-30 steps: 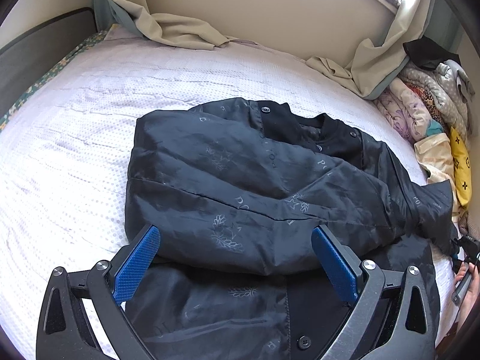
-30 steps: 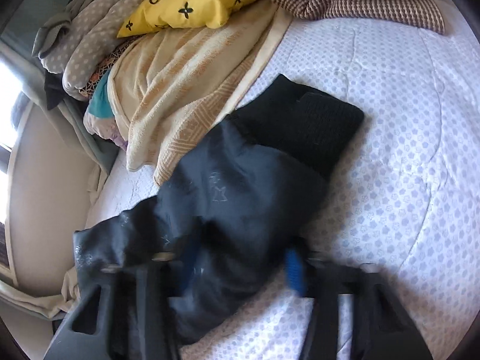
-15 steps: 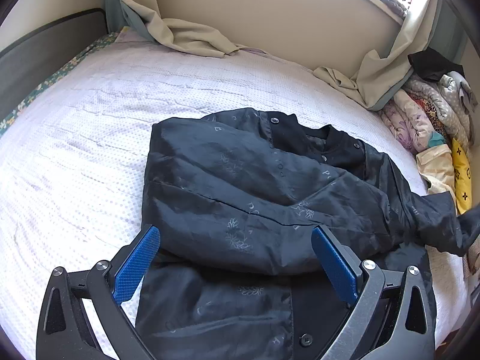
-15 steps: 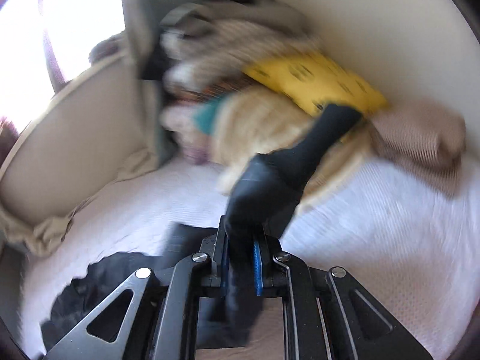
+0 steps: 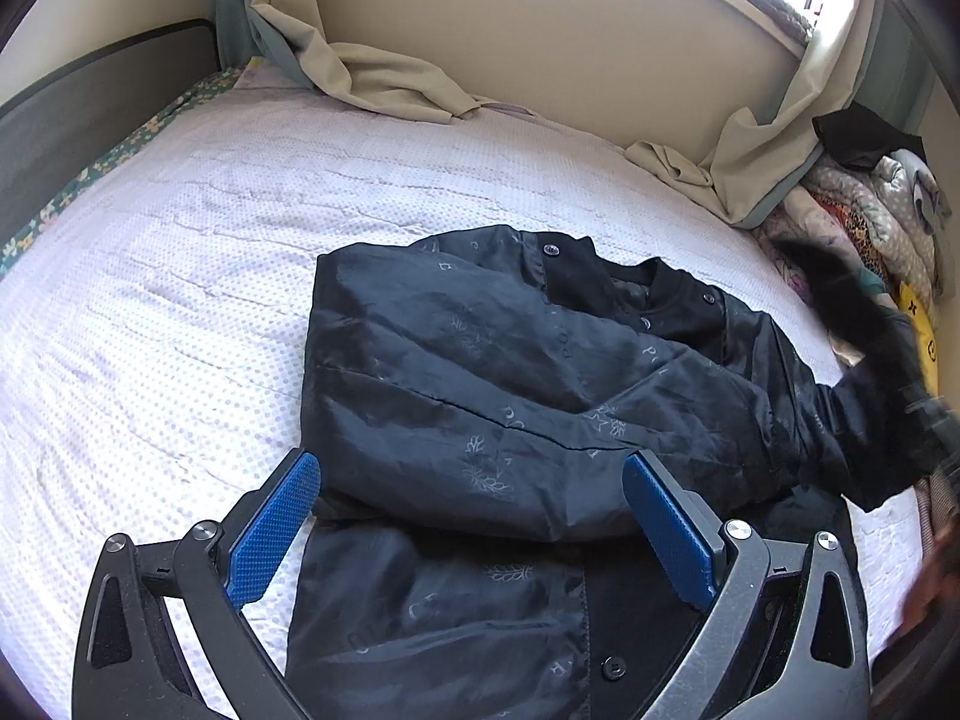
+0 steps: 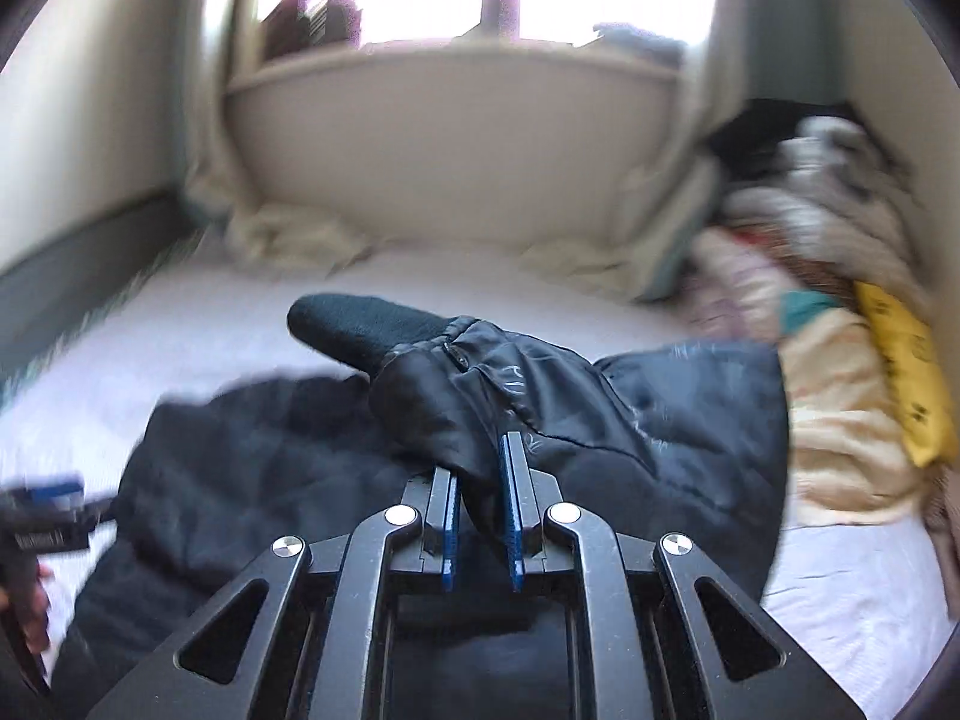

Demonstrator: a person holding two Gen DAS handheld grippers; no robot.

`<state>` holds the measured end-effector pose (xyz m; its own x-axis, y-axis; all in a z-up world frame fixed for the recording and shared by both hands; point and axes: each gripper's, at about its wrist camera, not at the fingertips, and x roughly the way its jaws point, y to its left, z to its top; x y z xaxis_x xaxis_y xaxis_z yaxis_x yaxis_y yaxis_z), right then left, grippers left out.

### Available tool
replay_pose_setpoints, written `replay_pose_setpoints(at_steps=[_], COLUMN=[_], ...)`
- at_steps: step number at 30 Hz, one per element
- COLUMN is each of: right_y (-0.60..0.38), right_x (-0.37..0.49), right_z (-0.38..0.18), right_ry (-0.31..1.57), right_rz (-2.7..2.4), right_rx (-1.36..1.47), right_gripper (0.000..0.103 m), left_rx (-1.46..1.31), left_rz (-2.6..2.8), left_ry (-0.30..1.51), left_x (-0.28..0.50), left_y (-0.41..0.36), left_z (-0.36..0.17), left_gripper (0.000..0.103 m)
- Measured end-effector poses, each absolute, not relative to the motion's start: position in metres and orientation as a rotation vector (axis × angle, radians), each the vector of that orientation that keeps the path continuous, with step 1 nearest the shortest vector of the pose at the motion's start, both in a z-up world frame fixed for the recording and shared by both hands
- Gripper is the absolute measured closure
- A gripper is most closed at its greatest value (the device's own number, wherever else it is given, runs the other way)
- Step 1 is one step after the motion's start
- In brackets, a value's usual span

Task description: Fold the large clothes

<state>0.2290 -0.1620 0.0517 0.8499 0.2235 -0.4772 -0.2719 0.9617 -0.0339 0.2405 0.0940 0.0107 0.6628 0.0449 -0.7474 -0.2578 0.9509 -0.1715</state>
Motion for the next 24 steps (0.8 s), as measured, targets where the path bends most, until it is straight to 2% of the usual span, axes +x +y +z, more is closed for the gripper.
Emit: replay_pose_setpoints(at_steps=[4,10,11,13,14,15,17,20,24], right_y=[-0.093,-0.047,-0.046,-0.049,-0.054,-0.063,-0.086,-0.119,-0.169], right_x=[0.234,0.234,0.233,0.228,0.226,0.225,0.218,0.219,0.228], right_z=[0.006,-0.044,-0.045,-0.043,-0.039,-0.032,-0.012,0.015,0.037], right_ry=[0.578,0.714,0.732,0.765,0.779,0.786,0.761,0.742,0.691], right_rz=[0.334,0.399,0.405,0.422,0.437,0.457,0.509,0.544,0.456], right_rx=[-0.242,-0.344,-0.347,-0.324,-0.290,-0.241,-0.097,0.071,0.206], right_gripper=[0.095,0.094,0.091,0.080,0.060,0.034,0.018,0.018,0.018], left_rx=[-0.262,-0.282,-0.292,-0.315,-0.326,-0.338,-0.366,-0.421,-0.485], left_rz=[0.166,0.160,0.157,0.146,0.141,0.133,0.109,0.068,-0.009], left_ry=[0.830,0.832,0.834,0.838,0.839,0.840,0.841,0.847,0.880], left_x=[0.241,0.242,0.242,0.243,0.243,0.243,0.243,0.246,0.255], left_y=[0.092,0.100,0.102,0.105,0.106,0.108,0.111,0.112,0.107], left_z=[0.013,0.017,0.017,0.018,0.018,0.018,0.020,0.019,0.009], left_gripper=[0.001,0.001,0.001,0.001,0.001,0.001,0.001,0.001,0.007])
